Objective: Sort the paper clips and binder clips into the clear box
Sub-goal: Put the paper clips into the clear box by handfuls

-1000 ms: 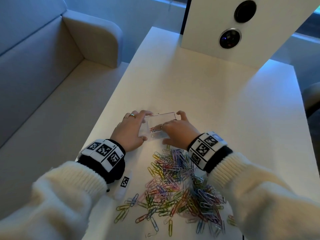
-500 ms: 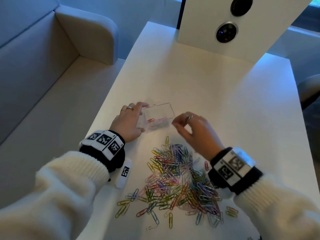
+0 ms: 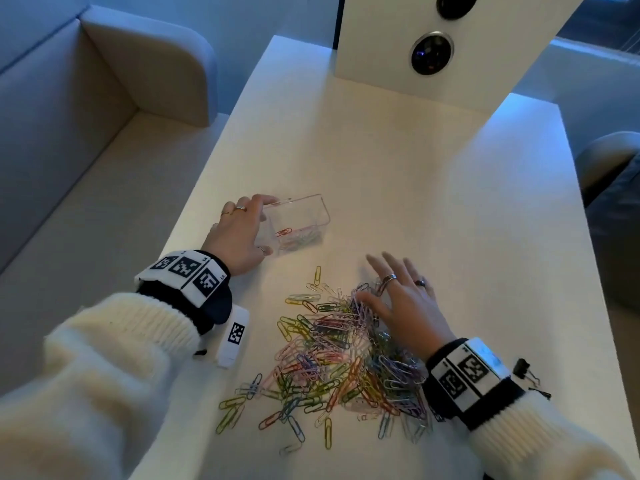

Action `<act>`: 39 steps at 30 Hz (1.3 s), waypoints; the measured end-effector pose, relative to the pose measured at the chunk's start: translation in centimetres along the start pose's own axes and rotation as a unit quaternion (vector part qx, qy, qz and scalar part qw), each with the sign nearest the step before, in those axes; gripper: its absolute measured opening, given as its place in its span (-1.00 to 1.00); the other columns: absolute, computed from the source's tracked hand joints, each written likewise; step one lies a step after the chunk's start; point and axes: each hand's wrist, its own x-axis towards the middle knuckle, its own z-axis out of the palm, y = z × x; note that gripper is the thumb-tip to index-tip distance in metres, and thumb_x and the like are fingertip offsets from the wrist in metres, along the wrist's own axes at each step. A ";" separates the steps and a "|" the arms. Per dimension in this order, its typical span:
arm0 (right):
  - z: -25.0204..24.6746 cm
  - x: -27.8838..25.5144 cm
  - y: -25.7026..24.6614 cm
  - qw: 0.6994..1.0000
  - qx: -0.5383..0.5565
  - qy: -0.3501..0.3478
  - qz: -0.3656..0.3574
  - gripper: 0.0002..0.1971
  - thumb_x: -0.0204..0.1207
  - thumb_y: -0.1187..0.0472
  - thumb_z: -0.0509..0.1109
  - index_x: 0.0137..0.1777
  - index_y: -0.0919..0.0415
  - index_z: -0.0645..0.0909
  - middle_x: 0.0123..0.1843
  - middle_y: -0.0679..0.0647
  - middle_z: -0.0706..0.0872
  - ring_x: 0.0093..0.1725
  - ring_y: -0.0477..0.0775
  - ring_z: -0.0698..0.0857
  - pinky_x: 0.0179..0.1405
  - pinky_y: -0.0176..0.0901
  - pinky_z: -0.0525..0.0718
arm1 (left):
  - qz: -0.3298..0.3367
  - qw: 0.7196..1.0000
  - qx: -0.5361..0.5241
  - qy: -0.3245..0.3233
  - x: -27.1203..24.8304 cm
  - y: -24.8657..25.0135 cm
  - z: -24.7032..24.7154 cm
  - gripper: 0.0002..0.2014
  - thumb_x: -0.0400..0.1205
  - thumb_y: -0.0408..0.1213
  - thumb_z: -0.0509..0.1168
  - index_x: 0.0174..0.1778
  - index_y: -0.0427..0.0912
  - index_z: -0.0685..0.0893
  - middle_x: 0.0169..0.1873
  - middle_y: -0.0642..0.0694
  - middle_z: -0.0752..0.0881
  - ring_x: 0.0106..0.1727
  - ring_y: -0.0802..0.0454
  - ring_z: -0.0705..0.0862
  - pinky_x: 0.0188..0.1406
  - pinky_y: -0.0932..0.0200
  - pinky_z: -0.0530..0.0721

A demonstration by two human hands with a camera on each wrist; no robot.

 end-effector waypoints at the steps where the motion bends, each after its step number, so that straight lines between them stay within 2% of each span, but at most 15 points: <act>1: 0.1 0.3 0.1 0.999 -0.002 -0.033 0.024 -0.33 0.54 -0.31 -0.01 0.60 -0.13 -0.05 0.67 -0.06 -0.06 0.64 0.13 -0.13 0.59 0.18 -0.04 | 0.000 1.000 -0.001 0.000 0.0 -0.1 0.0 -0.29 0.47 -0.34 0.41 0.47 0.06 0.20 0.25 -0.08 0.45 0.31 -0.09 0.32 0.27 -0.15 0.44; 3: 0.6 0.2 -0.4 0.996 -0.015 -0.086 0.020 -0.26 0.51 -0.35 -0.04 0.61 -0.05 -0.09 0.67 0.03 -0.17 0.63 0.20 -0.22 0.60 0.20 -0.06 | 0.002 1.000 0.000 -0.001 0.0 -0.1 0.0 -0.28 0.47 -0.34 0.41 0.47 0.06 0.20 0.26 -0.09 0.45 0.31 -0.09 0.32 0.27 -0.14 0.43; 5: 1.1 -0.3 -1.3 0.995 -0.018 -0.094 -0.012 -0.20 0.45 -0.39 -0.05 0.61 -0.01 -0.08 0.67 0.06 -0.21 0.62 0.20 -0.25 0.59 0.15 -0.08 | 0.003 1.000 0.000 -0.001 0.1 -0.1 0.0 -0.28 0.47 -0.34 0.41 0.47 0.05 0.20 0.26 -0.09 0.45 0.31 -0.09 0.31 0.27 -0.14 0.43; 8: 1.8 -1.5 -2.8 0.993 -0.021 -0.104 -0.054 -0.11 0.33 -0.46 -0.09 0.61 -0.01 -0.04 0.67 0.03 -0.18 0.63 0.15 -0.25 0.59 0.08 -0.08 | 0.003 1.000 -0.001 0.002 0.0 -0.1 0.1 -0.28 0.46 -0.34 0.42 0.47 0.04 0.20 0.26 -0.09 0.46 0.30 -0.09 0.31 0.30 -0.15 0.42; 10: 2.3 -2.0 -3.5 0.990 -0.042 -0.106 -0.081 -0.10 0.30 -0.48 -0.02 0.60 -0.03 0.03 0.66 -0.02 -0.11 0.63 0.10 -0.18 0.58 0.09 -0.04 | 0.005 1.000 -0.003 0.003 0.0 -0.1 0.1 -0.28 0.46 -0.34 0.42 0.47 0.04 0.21 0.25 -0.10 0.46 0.30 -0.09 0.31 0.30 -0.16 0.42; 13: 3.0 -2.3 -3.9 0.993 -0.011 -0.074 -0.091 -0.35 0.45 -0.19 0.29 0.52 -0.08 0.23 0.55 -0.08 0.15 0.54 0.04 0.10 0.51 0.10 0.15 | 0.007 1.000 -0.004 0.004 -0.1 -0.1 0.0 -0.29 0.46 -0.35 0.41 0.47 0.03 0.21 0.25 -0.10 0.46 0.29 -0.09 0.31 0.29 -0.16 0.43; 15: 3.2 -2.1 -3.9 0.993 0.053 -0.055 -0.085 -0.48 0.46 -0.02 0.38 0.42 -0.07 0.39 0.41 -0.09 0.30 0.40 -0.01 0.23 0.46 0.00 0.28 | 0.008 1.000 -0.002 0.004 -0.1 -0.1 0.0 -0.29 0.47 -0.35 0.41 0.47 0.04 0.21 0.25 -0.09 0.46 0.30 -0.09 0.31 0.28 -0.15 0.43; 18: 3.2 -1.7 -3.9 0.990 0.106 -0.050 -0.084 -0.62 0.46 0.10 0.41 0.29 0.01 0.55 0.25 -0.07 0.45 0.26 -0.05 0.32 0.36 -0.26 0.33 | 0.008 1.000 -0.002 0.005 -0.2 0.0 0.0 -0.29 0.47 -0.35 0.40 0.47 0.04 0.20 0.25 -0.09 0.46 0.30 -0.09 0.31 0.27 -0.14 0.43; 21: 2.8 -1.1 -3.7 0.985 0.148 -0.052 -0.064 -0.74 0.47 0.20 0.40 0.17 0.11 0.63 0.12 -0.07 0.56 0.14 -0.09 0.47 0.21 -0.42 0.42 | 0.008 1.000 -0.004 0.005 -0.2 0.0 0.0 -0.29 0.48 -0.35 0.40 0.47 0.04 0.20 0.25 -0.09 0.45 0.31 -0.09 0.31 0.26 -0.14 0.43; 24: 2.1 -0.6 -3.3 0.979 0.194 -0.034 -0.041 -0.85 0.49 0.29 0.38 0.01 0.12 0.70 -0.06 -0.09 0.67 -0.08 -0.15 0.61 -0.11 -0.60 0.52 | 0.010 1.000 0.000 0.002 -0.3 -0.1 -0.1 -0.29 0.48 -0.34 0.40 0.48 0.05 0.19 0.26 -0.08 0.45 0.31 -0.08 0.30 0.27 -0.14 0.43; 26: 1.6 -0.5 -3.0 0.976 0.216 -0.018 -0.033 -0.87 0.48 0.30 0.40 -0.02 0.13 0.72 -0.12 -0.08 0.73 -0.14 -0.18 0.65 -0.15 -0.60 0.55 | 0.015 1.000 0.005 -0.002 -0.4 -0.1 -0.1 -0.29 0.49 -0.33 0.39 0.48 0.05 0.18 0.27 -0.08 0.44 0.31 -0.08 0.30 0.28 -0.14 0.44; 29: 0.2 -0.3 -3.2 0.971 0.237 0.018 -0.032 -0.85 0.45 0.31 0.43 0.00 0.20 0.73 -0.18 -0.07 0.71 -0.24 -0.38 0.58 -0.22 -0.74 0.46 | 0.024 1.000 0.014 -0.010 -0.6 -0.2 -0.1 -0.29 0.49 -0.32 0.39 0.49 0.05 0.18 0.27 -0.08 0.44 0.31 -0.08 0.30 0.29 -0.15 0.45; 31: -1.2 0.4 -3.7 0.966 0.253 0.045 -0.039 -0.83 0.43 0.30 0.45 0.01 0.20 0.73 -0.18 -0.07 0.72 -0.28 -0.45 0.57 -0.23 -0.75 0.45 | 0.030 0.999 0.015 -0.016 -0.7 -0.2 -0.1 -0.29 0.49 -0.32 0.39 0.49 0.05 0.18 0.28 -0.07 0.44 0.32 -0.07 0.30 0.29 -0.15 0.45; 35: -4.3 2.4 -5.7 0.960 0.245 0.110 -0.081 -0.79 0.43 0.25 0.44 0.06 0.20 0.71 -0.22 -0.16 0.66 -0.30 -0.46 0.53 -0.23 -0.75 0.45 | 0.037 0.999 0.016 -0.021 -0.8 -0.3 -0.2 -0.29 0.49 -0.31 0.40 0.48 0.06 0.18 0.27 -0.06 0.44 0.32 -0.05 0.30 0.27 -0.11 0.45; 39: -5.9 5.2 -8.1 0.936 0.261 0.197 -0.129 -0.79 0.45 0.28 0.43 0.08 0.24 0.71 -0.20 -0.11 0.66 -0.27 -0.42 0.54 -0.19 -0.75 0.44 | 0.040 0.999 0.014 -0.021 -0.8 -0.4 -0.2 -0.28 0.48 -0.31 0.41 0.48 0.07 0.18 0.27 -0.04 0.43 0.31 -0.03 0.30 0.26 -0.09 0.45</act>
